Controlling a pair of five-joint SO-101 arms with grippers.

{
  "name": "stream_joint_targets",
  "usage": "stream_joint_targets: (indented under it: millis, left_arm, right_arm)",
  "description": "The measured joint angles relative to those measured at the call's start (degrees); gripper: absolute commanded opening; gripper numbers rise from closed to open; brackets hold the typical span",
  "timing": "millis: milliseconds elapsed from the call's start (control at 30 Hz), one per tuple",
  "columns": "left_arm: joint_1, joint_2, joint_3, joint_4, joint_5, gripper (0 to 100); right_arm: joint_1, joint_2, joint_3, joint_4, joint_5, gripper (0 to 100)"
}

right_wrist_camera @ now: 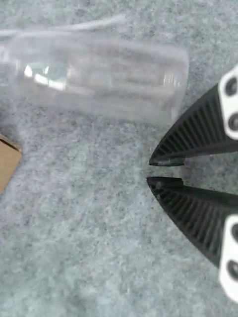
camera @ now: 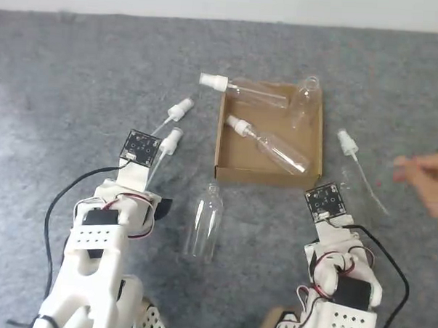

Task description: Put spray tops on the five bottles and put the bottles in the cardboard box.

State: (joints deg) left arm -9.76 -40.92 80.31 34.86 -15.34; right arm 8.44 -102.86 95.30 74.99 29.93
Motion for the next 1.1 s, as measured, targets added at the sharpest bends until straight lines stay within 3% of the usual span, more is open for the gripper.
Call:
stream_joint_targets:
  millis: [1100]
  left_arm:
    - [0.79, 0.0, 0.0, 0.0, 0.0, 31]
  right_arm:
    - [0.09, 0.0, 0.0, 0.0, 0.0, 0.6]
